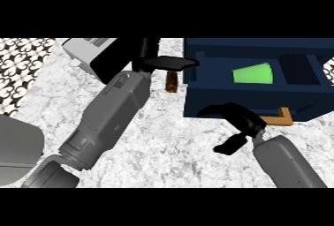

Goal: Pick up the cup, place it into the drawer and close the drawer

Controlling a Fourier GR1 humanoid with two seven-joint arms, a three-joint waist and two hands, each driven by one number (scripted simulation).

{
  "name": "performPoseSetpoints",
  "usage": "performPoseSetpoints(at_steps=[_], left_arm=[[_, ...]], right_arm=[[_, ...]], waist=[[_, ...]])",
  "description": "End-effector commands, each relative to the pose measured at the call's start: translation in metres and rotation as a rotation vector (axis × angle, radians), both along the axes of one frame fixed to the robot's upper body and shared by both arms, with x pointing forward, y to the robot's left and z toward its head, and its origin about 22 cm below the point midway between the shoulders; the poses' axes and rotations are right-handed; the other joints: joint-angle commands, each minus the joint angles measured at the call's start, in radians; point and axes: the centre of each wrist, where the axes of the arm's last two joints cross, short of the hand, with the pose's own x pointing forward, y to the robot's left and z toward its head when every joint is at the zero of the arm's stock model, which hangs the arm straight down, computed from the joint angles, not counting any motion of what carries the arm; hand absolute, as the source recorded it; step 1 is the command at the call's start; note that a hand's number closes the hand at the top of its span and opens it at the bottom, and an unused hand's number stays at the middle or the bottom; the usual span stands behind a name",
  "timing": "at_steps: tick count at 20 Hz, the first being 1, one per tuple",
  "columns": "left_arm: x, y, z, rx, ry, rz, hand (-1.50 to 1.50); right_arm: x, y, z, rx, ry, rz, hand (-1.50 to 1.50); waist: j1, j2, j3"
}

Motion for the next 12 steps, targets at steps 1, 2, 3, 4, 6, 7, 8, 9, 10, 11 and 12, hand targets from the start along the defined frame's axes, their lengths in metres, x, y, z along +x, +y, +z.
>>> performPoseSetpoints(at_steps=[1, 2, 3, 4, 6, 7, 8, 9, 10, 11, 12], left_arm=[[-0.001, 0.014, -0.003, -0.017, -0.007, 0.012, -1.50], [-0.009, 0.024, -0.021, -0.022, 0.006, -0.006, -1.50], [-0.003, 0.027, -0.003, -0.032, 0.007, -0.021, -1.50], [-0.003, 0.030, 0.000, -0.025, 0.002, -0.036, -1.50], [-0.008, 0.036, -0.013, -0.030, 0.012, -0.022, -1.50], [-0.005, 0.045, -0.010, -0.028, 0.024, -0.011, -1.50], [-0.005, 0.057, -0.015, -0.029, 0.013, -0.017, -1.50], [-0.008, 0.052, -0.017, -0.025, 0.020, -0.043, -1.50], [-0.013, 0.061, -0.023, -0.024, 0.025, -0.039, -1.50], [-0.011, 0.049, -0.013, -0.057, 0.005, -0.041, -1.50], [-0.006, 0.070, -0.008, -0.030, 0.026, -0.025, -1.50]], right_arm=[[0.022, -0.010, -0.036, -0.073, 0.020, -0.040, 1.50], [0.030, -0.016, -0.035, -0.068, 0.020, -0.069, 1.50], [0.032, -0.012, -0.044, -0.050, 0.002, -0.077, 1.50], [0.032, -0.015, -0.052, -0.043, -0.003, -0.085, 1.50], [0.062, -0.032, -0.018, 0.026, -0.070, -0.107, 1.50], [0.060, -0.008, -0.032, 0.051, -0.073, -0.099, 1.50], [0.064, -0.047, -0.026, 0.061, -0.101, -0.131, 1.50], [0.076, -0.053, -0.010, 0.070, -0.115, -0.168, 1.50], [0.080, -0.051, -0.006, 0.084, -0.138, -0.185, 1.50], [0.086, -0.054, -0.002, 0.113, -0.150, -0.209, 1.50], [0.093, -0.054, 0.009, 0.130, -0.166, -0.225, 1.50]], waist=[[0.038, 0.002, 0.001], [0.051, -0.001, 0.001], [0.051, -0.002, 0.002], [0.055, -0.002, 0.002], [0.070, 0.003, 0.002], [0.072, 0.008, 0.003], [0.069, 0.015, 0.003], [0.086, 0.015, 0.004], [0.096, 0.004, 0.003], [0.091, 0.014, 0.004], [0.098, 0.014, 0.004]])
